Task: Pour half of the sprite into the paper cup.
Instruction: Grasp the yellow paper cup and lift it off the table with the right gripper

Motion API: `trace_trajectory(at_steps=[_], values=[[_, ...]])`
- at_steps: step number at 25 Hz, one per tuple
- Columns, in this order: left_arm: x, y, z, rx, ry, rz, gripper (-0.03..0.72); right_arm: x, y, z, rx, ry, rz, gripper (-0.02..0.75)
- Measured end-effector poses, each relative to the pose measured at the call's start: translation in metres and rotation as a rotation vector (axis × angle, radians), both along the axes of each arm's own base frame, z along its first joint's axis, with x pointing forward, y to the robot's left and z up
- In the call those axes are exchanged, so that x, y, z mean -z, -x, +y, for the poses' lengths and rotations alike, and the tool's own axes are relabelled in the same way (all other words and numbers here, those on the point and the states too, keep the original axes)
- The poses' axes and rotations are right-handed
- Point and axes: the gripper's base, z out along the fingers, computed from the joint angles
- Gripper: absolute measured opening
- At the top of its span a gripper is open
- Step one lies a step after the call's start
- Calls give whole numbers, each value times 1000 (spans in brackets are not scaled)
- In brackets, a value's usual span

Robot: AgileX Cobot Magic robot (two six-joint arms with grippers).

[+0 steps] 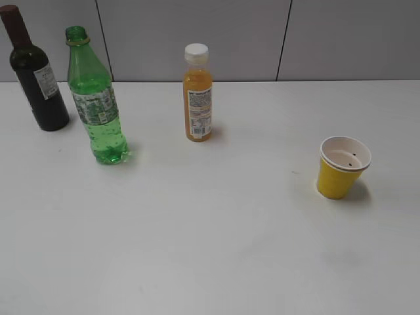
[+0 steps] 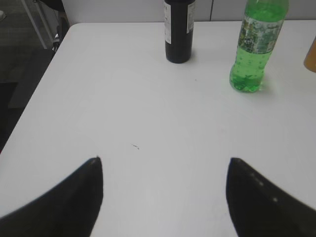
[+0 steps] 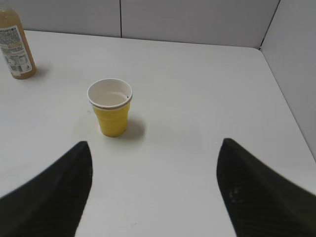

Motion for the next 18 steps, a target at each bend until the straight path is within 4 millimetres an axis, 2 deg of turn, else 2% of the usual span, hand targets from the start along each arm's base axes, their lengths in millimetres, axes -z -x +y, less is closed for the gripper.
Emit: trace_trajectory(at_steps=[18], values=[[0,0,0,0,0,0,589,-25,-34,1,7,-13,-172,592]])
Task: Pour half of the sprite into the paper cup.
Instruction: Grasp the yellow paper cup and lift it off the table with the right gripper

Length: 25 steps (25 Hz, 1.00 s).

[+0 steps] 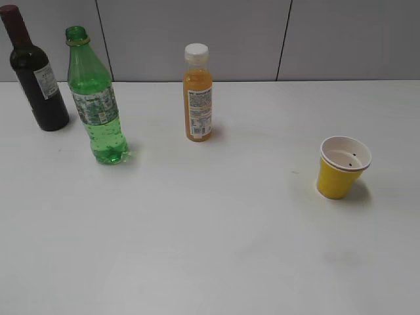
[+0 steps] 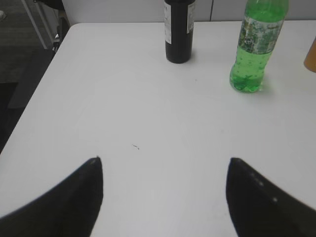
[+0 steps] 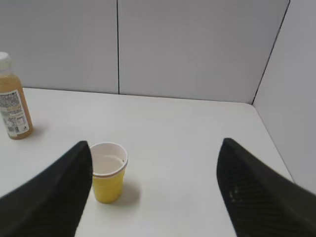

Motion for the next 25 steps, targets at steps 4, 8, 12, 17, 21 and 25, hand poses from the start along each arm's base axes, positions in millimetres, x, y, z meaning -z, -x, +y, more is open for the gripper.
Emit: trace_trajectory(at_steps=[4,8,12,17,21,25], values=[[0,0,0,0,0,-1,589,-4,-12,0,2,1,-22,592],[0,0,0,0,0,-2,589,-6,-27,2,-3,21,-30,596],[0,0,0,0,0,-2,589,6,-44,3,-8,-15,23,607],[0,0,0,0,0,-2,589,29,-60,3,3,-22,63,607],[0,0,0,0,0,-2,589,49,-68,3,14,-23,73,607],[0,0,0,0,0,-2,589,68,-73,3,21,-19,121,607]])
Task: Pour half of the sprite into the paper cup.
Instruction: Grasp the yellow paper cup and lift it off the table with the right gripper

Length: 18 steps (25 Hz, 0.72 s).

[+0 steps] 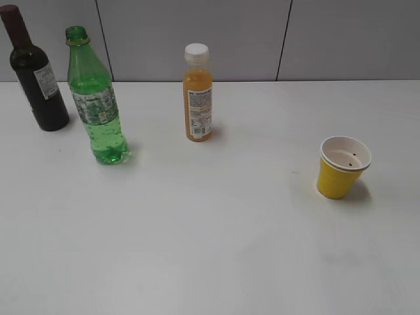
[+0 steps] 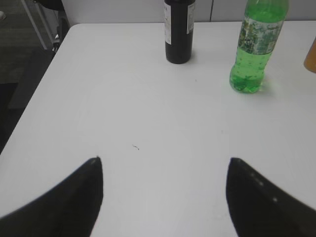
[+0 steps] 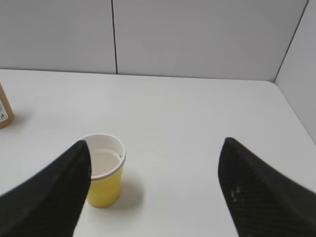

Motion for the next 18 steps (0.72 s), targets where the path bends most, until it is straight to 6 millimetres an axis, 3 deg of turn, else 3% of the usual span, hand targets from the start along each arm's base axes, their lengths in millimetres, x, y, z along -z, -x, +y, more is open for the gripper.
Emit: trace_trajectory(at_steps=[9,18], values=[[0,0,0,0,0,0,589,24,-14,1,7,3,7,608],[0,0,0,0,0,0,589,47,-39,31,-160,22,52,603]])
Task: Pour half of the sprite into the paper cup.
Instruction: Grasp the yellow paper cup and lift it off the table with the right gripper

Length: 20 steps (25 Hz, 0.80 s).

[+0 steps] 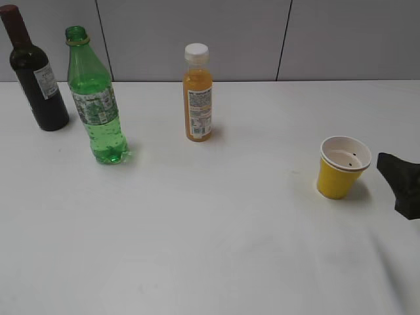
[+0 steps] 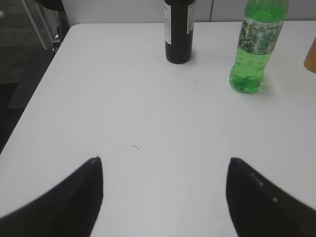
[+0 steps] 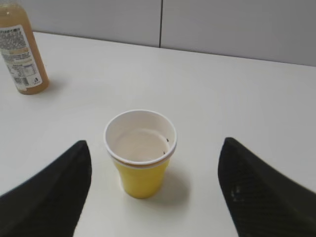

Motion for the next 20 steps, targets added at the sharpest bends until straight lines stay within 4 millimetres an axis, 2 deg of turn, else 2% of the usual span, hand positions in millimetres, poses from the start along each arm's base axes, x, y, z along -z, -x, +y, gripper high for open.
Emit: trace_trajectory(at_steps=[7,14,20], values=[[0,0,0,0,0,0,589,19,-16,4,8,-7,19,603],[0,0,0,0,0,0,589,23,-17,12,-62,-48,35,603],[0,0,0,0,0,0,589,34,-21,15,-75,-47,72,602]])
